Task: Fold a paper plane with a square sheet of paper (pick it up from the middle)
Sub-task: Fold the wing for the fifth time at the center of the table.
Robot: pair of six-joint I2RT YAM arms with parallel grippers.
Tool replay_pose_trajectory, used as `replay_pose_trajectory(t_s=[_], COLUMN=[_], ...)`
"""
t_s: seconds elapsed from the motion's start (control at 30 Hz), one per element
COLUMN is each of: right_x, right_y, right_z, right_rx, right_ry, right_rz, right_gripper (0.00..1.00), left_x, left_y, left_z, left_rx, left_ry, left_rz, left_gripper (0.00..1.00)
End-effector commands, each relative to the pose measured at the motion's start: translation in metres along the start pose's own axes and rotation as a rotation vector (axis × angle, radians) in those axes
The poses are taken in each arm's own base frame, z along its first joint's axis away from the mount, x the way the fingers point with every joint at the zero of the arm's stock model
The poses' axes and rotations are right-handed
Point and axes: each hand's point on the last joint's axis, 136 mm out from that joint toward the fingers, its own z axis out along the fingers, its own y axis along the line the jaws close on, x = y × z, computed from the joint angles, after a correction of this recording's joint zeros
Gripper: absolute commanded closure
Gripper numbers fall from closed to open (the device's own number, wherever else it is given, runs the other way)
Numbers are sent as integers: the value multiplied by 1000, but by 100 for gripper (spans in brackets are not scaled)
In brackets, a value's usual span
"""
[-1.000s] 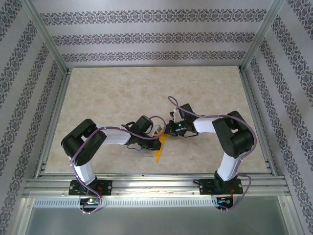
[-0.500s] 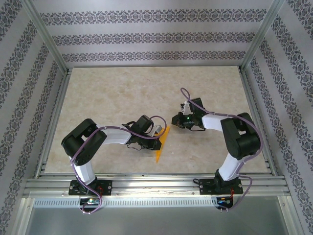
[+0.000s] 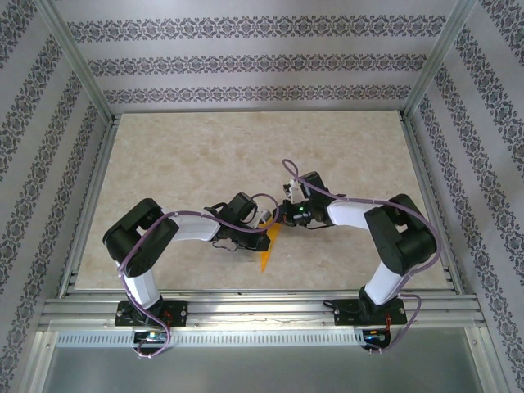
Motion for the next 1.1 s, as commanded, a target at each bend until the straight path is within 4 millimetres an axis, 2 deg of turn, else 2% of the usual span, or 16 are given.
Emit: replay_pose_trajectory(t_s=[0.0, 0.1, 0.23, 0.47, 0.57, 0.97, 1.07], right_x=[11, 15, 15, 18, 18, 18, 19], right_y=[-20, -36, -55, -60, -58, -54, -53], right_z=[10, 13, 8, 6, 4, 3, 4], right_rx=[38, 90, 143, 159, 158, 159, 152], right_ry=[38, 49, 23, 4, -10, -22, -18], right_rz=[49, 95, 160, 208, 210, 217, 222], right_gripper=[95, 96, 99, 99, 99, 99, 99], left_x=[29, 28, 21, -19, -32, -43, -41], left_y=[35, 31, 19, -29, -45, -45, -38], left_z=[3, 1, -4, -33, -37, 3, 10], left_rx=[-127, -115, -79, 33, 73, 89, 61], left_ry=[67, 65, 43, -115, -162, -131, -122], left_rz=[-73, -71, -80, -131, -156, -245, -254], left_gripper=[100, 100, 100, 100, 100, 100, 100])
